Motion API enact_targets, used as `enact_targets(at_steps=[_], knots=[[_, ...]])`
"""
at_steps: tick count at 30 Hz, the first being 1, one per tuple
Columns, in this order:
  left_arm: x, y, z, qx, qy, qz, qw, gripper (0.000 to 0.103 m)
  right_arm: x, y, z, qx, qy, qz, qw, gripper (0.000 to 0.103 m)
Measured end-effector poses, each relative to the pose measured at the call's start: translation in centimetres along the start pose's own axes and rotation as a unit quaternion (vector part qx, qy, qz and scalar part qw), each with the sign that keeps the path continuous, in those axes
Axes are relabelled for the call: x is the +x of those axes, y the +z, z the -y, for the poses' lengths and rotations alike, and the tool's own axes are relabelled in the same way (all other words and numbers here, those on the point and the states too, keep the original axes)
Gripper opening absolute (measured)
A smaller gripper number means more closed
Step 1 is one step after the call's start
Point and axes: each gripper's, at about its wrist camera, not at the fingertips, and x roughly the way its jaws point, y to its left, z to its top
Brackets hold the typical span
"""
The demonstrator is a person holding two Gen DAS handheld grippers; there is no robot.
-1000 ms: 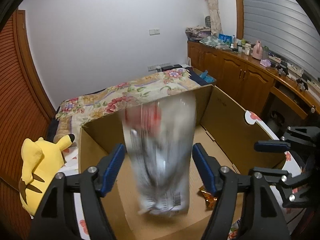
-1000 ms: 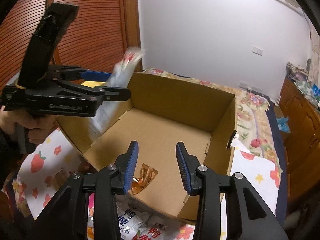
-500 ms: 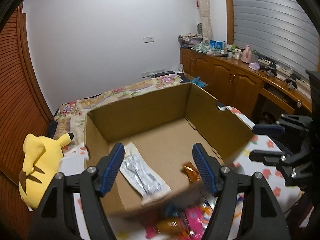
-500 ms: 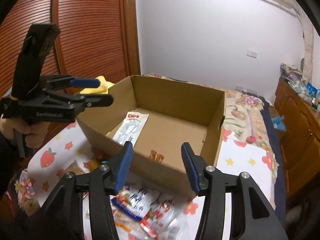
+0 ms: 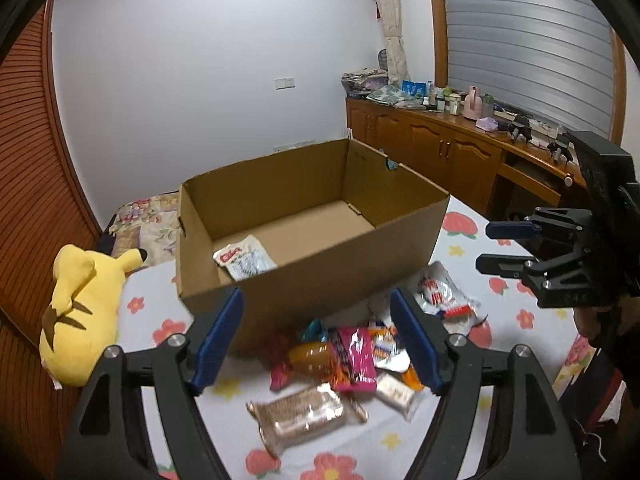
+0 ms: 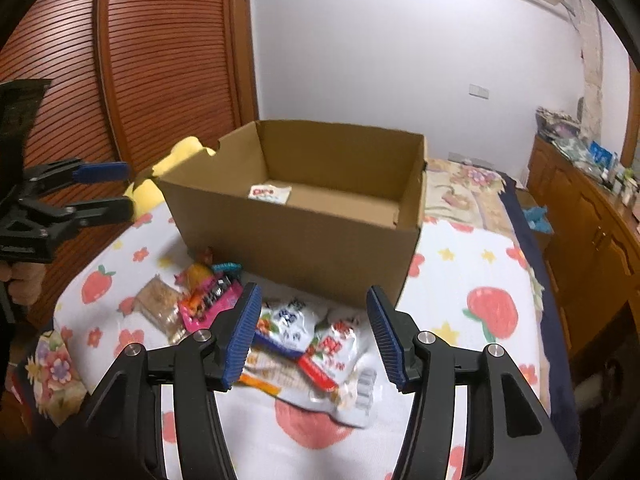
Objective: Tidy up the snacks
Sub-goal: 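Return both tools to the pile and grasp the wafer bar with the left tool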
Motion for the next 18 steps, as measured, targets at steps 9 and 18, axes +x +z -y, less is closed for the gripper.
enact_targets(at_steps=[9,18], knots=[[1.5,-4.4,-0.2,-0.027,0.012,-0.036,0.9989,0.079,0.2,-2.4,0.4,0.019,-0.008,-0.01,1.0,0.058],[5.7,-8.5,-0.7,-0.046,0.033,-0.081,0.9951,0.079,2.1,-3.8,0.5,0.029,-0.01,-0.029,0.999,0.059]])
